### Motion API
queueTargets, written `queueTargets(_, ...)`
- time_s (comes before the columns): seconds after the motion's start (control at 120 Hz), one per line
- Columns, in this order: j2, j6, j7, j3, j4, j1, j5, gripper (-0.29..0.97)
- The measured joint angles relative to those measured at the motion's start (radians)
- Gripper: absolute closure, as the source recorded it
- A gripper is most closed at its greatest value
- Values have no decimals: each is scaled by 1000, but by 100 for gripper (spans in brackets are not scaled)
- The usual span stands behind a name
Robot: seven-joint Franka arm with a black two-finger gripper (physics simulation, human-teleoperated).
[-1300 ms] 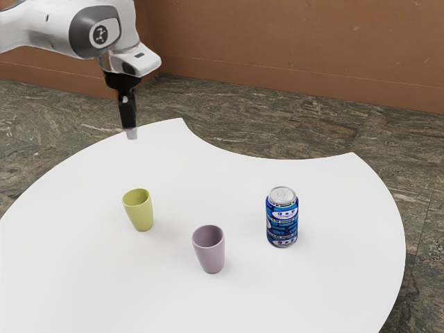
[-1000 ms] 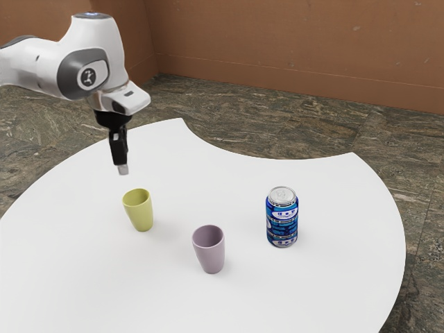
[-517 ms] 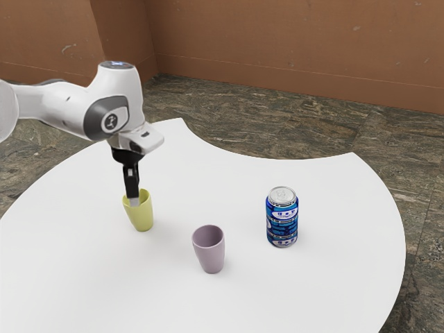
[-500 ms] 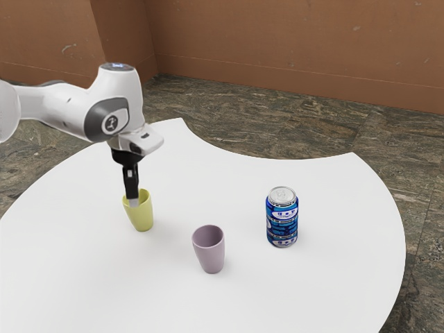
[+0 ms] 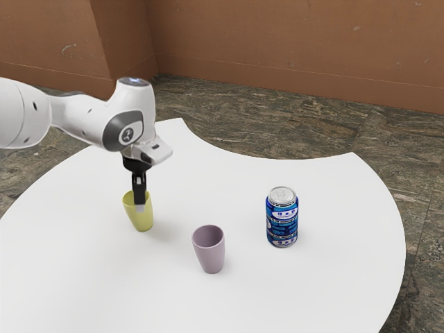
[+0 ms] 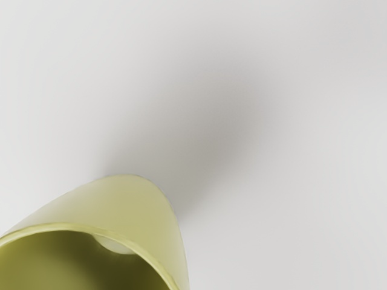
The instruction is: Place the left cup onto the right cup
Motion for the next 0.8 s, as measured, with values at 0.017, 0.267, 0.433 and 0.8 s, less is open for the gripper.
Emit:
queueTargets(0.017, 3, 2, 1, 0, 0, 1, 0, 0)
queueTargets(0.267, 32, 23, 4, 0, -14, 7, -4, 3)
queueTargets(0.433, 54, 40, 6, 0, -15, 10, 4, 22)
queueTargets(0.8, 65, 90, 11, 1, -15, 21, 10, 70)
